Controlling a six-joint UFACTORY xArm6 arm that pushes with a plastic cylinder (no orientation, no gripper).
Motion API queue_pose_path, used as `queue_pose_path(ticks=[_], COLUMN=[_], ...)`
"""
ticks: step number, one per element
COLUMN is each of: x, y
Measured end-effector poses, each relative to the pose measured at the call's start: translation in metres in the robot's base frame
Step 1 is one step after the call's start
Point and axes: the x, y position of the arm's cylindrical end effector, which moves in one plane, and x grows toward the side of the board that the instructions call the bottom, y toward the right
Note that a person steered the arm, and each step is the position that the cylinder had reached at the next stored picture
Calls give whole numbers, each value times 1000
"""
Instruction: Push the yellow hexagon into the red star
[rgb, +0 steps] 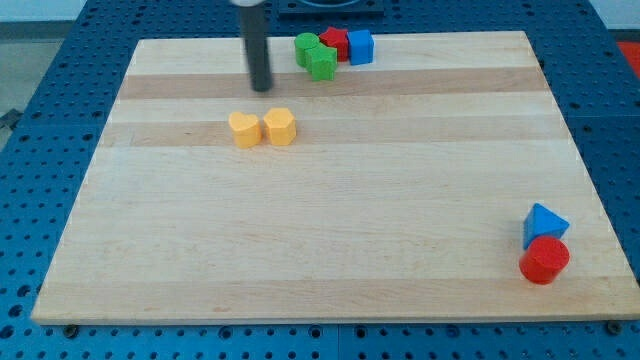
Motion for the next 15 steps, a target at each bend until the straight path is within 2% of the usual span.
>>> queue_pose_path(ticks=[1,2,3,6,8,10,12,13,15], x=[19,66,86,88,84,98,44,39,66], y=[-67,-84,-49,91,113,135,170,171,212])
